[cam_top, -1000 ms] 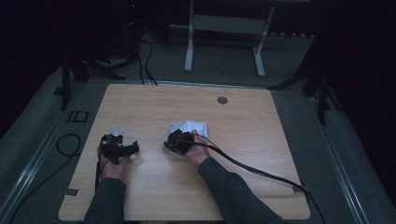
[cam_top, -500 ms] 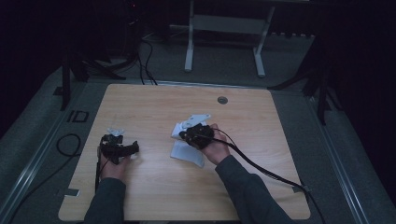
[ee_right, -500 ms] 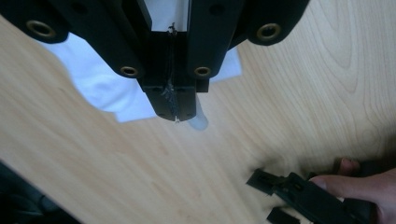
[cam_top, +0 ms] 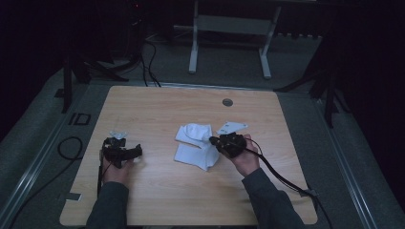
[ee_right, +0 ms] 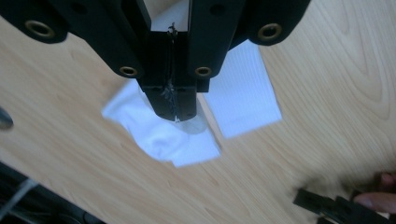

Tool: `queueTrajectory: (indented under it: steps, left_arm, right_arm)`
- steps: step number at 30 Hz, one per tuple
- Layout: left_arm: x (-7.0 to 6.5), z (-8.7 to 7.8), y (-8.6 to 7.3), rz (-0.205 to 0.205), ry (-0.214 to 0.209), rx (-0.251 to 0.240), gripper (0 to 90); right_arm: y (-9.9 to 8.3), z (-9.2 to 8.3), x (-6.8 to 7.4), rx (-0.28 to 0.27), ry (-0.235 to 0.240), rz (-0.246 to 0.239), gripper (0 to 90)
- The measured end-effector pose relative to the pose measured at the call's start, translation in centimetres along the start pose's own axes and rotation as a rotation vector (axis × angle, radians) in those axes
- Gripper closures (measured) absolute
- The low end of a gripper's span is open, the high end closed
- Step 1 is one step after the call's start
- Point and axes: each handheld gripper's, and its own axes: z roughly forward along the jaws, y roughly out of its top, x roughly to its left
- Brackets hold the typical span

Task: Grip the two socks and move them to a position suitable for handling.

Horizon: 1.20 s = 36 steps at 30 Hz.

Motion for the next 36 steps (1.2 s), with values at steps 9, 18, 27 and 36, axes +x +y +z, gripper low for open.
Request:
queueTrajectory:
  steps: [9,18,27,36]
  left_arm:
    - [0.0,0.0,0.0,0.000,0.001,0.001,10.8]
    - [0.0,0.0,0.0,0.000,0.001,0.001,10.8]
    - [0.0,0.0,0.0,0.000,0.001,0.001,10.8]
    - [0.0,0.0,0.0,0.000,0.001,0.001,10.7]
  right_arm:
    - [-4.6,-0.6,-0.9,0.075,-0.064,0.047,86.7]
    - [-7.4,-1.0,-2.2,0.140,-0.119,0.110,76.2]
    - [-7.7,-1.9,-3.0,0.121,-0.110,0.141,78.8]
    - [-6.7,0.6,-0.6,0.168,-0.041,0.042,85.8]
